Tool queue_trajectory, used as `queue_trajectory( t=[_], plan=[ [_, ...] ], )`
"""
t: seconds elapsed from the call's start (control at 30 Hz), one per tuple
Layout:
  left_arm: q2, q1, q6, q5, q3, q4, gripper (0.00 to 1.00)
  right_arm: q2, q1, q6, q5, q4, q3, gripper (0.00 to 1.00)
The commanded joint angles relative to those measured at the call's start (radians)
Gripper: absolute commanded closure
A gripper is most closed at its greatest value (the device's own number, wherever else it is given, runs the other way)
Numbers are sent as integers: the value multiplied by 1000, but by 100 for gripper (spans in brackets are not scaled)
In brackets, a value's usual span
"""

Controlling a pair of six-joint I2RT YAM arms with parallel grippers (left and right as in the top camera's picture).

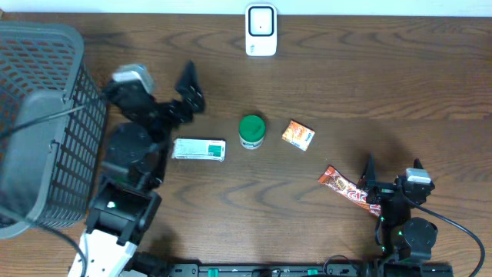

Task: Scan the item barcode

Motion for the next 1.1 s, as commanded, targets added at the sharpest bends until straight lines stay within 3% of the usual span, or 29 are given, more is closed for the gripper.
queue_trajectory(
  t=[0.0, 0.17, 0.3, 0.5, 0.73, 0.93, 1.07],
  plan=[
    [4, 61, 292, -263, 110, 9, 6, -5, -6, 10, -1, -3, -1, 1],
    [6, 172, 322, -287, 234, -11, 6, -5, -6, 10, -1, -3, -1, 1],
    [-18, 206, 441, -288, 268, -137, 6, -5, -6, 10, -1, -2, -1, 1],
    [-85, 217, 442, -286, 265, -180, 6, -5, -6, 50, -38, -3, -1, 1],
    [-142, 217, 473, -288, 265, -192, 6, -5, -6, 148, -188, 213, 77, 1],
    [-172, 217, 473, -287, 265, -192, 5, 105, -6, 102, -282, -114, 302, 1],
    [-178, 217, 473, -287, 265, -190, 6, 328, -6, 70, -416, -328, 473, 1]
  ],
)
